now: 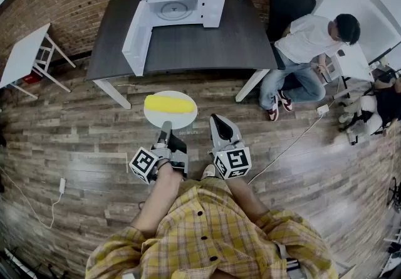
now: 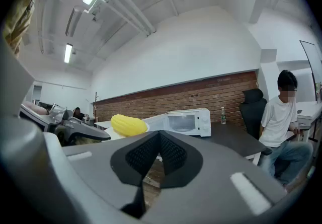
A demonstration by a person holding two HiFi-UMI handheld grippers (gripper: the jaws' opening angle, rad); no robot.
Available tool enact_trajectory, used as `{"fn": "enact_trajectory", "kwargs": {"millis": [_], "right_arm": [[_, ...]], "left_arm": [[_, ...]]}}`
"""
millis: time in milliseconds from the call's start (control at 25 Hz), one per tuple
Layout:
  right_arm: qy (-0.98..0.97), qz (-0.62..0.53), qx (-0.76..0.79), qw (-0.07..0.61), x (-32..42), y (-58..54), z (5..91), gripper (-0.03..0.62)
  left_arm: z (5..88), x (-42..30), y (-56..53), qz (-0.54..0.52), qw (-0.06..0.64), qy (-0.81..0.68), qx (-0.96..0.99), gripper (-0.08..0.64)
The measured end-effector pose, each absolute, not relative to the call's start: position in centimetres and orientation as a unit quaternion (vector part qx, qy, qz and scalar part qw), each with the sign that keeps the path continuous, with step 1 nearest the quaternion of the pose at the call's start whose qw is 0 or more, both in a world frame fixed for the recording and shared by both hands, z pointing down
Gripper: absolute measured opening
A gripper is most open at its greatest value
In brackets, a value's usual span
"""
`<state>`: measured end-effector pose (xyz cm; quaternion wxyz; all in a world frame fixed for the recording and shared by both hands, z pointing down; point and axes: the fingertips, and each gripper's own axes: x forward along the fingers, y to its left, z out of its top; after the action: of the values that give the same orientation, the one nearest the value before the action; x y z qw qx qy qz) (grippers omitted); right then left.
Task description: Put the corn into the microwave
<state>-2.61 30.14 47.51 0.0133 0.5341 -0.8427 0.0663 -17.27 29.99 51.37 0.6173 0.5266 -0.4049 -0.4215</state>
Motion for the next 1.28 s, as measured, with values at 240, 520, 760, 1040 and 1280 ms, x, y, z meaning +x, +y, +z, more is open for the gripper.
{"fn": "enact_trajectory", "kwargs": {"millis": [240,520,760,1040,1280], "right_arm": [[-0.846,0.068,0.529,0.014,-1.8,30.4,47.7,0.006],[-0.85,0.074,0.521,0.003,-0.4,30.0,47.7,0.006],[-0.86,0.07,0.505,0.001,1.0,29.0,47.7,0.006],[-0.87,0.064,0.49,0.004,3.1,28.7,48.0,0.006],[-0.87,0.064,0.489,0.0,4.9,28.4,48.2,0.006]], "left_arm": [[52.0,-16.5,30.5,-0.418,0.612,-0.41,0.531,0.025],[52.6,-14.9,30.5,-0.416,0.62,-0.415,0.52,0.025],[52.4,-13.2,29.6,-0.42,0.61,-0.419,0.526,0.025],[52.0,-10.5,29.4,-0.441,0.601,-0.415,0.522,0.025],[52.1,-8.8,29.3,-0.439,0.6,-0.418,0.522,0.025]]}}
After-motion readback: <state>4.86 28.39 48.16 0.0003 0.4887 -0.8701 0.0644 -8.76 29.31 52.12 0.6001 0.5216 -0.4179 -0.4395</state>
